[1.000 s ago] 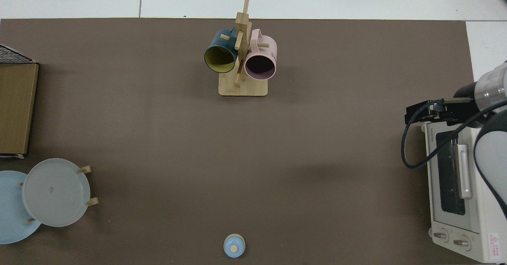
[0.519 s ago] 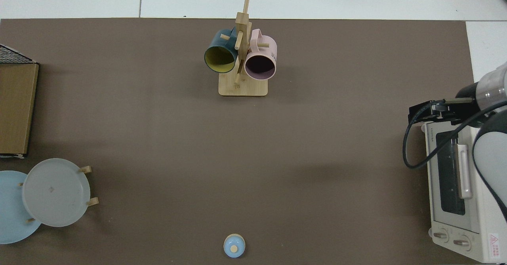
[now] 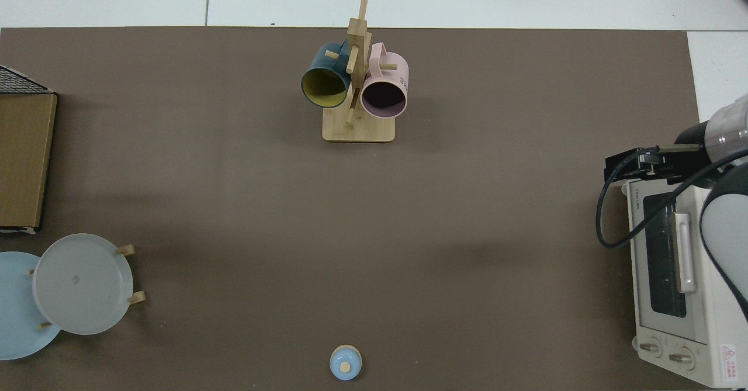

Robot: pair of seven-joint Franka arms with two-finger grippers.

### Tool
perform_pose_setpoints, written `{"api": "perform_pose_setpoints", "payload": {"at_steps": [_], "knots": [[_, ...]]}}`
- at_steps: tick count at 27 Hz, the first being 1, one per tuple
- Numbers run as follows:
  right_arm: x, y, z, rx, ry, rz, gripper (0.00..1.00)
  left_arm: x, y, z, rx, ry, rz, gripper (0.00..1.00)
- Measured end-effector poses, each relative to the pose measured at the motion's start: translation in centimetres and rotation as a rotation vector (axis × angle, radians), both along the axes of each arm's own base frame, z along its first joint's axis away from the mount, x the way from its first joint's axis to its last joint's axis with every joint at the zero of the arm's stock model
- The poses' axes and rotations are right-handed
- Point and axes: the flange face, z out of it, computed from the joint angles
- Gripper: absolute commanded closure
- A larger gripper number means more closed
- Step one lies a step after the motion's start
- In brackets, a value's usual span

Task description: Put markers into pen holder

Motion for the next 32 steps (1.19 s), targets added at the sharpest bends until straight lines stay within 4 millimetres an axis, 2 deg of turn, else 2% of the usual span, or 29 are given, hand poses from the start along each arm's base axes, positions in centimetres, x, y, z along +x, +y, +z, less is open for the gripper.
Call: {"api": "perform_pose_setpoints", "payload": {"at_steps": [4,7,12,17,28,32], "knots": [[0.0,-0.1,0.0,0.0,0.0,-0.002,0.0,0.6,-3.5,-0.5,-0.028,-0.024,0.048,0.0],[0.0,-0.2,0.0,0.0,0.0,-0.004,0.0,0.8,-5.4,-0.9,-0.086,-0.045,0.092,0.0],[0.0,-0.3,0.0,0.0,-0.001,-0.005,0.0,0.4,-6.4,-2.1,-0.198,-0.07,0.178,0.0],[0.0,-0.3,0.0,0.0,-0.001,-0.005,0.0,0.1,-7.8,-3.5,-0.345,-0.135,0.359,0.0],[0.0,-0.7,0.0,0.0,-0.001,-0.013,0.0,-0.4,-16.6,-4.3,-0.466,-0.336,0.996,0.0],[0.0,-0.8,0.0,0.0,-0.001,-0.015,0.0,-0.7,-18.4,-4.4,-0.506,-0.394,1.272,0.0]]}}
